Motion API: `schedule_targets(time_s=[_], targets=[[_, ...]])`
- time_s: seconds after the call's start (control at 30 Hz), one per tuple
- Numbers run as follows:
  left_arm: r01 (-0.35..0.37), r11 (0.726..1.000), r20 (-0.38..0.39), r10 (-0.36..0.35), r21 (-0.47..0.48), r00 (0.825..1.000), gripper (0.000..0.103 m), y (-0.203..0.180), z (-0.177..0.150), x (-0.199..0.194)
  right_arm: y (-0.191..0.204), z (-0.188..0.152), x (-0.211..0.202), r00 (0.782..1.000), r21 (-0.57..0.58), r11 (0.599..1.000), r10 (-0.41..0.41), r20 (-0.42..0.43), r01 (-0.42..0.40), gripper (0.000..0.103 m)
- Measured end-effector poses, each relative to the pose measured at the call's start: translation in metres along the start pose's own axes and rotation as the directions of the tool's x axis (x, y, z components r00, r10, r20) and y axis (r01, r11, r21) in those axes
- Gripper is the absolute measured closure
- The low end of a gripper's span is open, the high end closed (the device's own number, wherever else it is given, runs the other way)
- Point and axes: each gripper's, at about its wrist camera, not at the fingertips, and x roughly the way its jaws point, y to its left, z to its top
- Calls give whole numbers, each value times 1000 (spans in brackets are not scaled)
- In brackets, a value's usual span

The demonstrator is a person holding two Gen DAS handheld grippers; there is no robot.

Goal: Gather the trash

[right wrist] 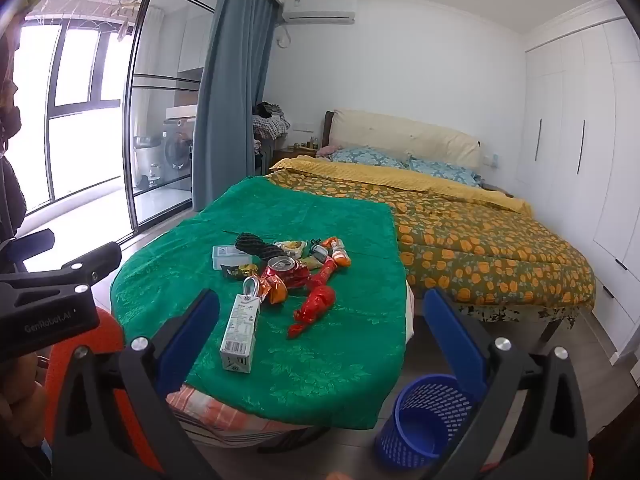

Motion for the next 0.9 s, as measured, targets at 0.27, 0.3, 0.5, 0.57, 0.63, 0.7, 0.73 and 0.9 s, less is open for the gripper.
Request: schedule_targets(time_s=[0.27, 0.3, 0.5, 0.57, 0.63, 0.7, 0.73, 0.9], targets=[[1, 1000, -5, -1, -5, 1000, 4, 0, 0, 0, 0, 0, 0, 1000, -2, 1000, 0, -4, 0, 5], [1, 1000, -4, -1, -5, 1000, 4, 0, 0, 0, -1, 0, 0, 1000, 1, 1000, 1, -2, -1, 5], [1, 1000, -6, -1, -3, 1000, 4, 0, 0, 0, -1, 0, -1, 1000, 2, 1000, 2, -3, -2, 5], [1, 1000, -7, -1, -2, 1000, 4, 0, 0, 0, -1, -1, 0, 1000, 3, 1000, 1, -4, -1, 5], [1, 1000, -7, -1, -3, 1000, 4, 0, 0, 0, -1, -1, 0, 1000, 3, 1000, 1, -4, -1, 5], [1, 1000, -7, -1, -2, 1000, 4, 0, 0, 0, -2, -1, 0, 1000, 4, 1000, 2, -4, -2, 5], [0, 1000, -7, 0, -2, 1000, 4, 0, 0, 0, -2, -1, 0, 1000, 4, 1000, 3, -4, -3, 5], [0, 1000, -8, 0, -1, 1000, 4, 1, 0, 0, -2, -1, 0, 1000, 5, 1000, 2, -5, -2, 5]])
